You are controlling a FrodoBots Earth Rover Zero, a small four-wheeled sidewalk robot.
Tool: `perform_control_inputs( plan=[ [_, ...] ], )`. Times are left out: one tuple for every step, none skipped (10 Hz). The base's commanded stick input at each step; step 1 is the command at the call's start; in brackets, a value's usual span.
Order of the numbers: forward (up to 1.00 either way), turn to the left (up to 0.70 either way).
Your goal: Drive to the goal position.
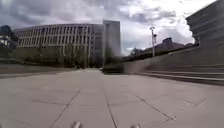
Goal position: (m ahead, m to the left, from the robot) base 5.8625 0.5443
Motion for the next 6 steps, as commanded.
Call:
perform_control_inputs(
  plan=[
    [0.70,0.00],
    [0.70,0.00],
    [0.70,0.00],
    [0.70,0.00],
    [0.70,0.00],
    [0.70,0.00]
  ],
)
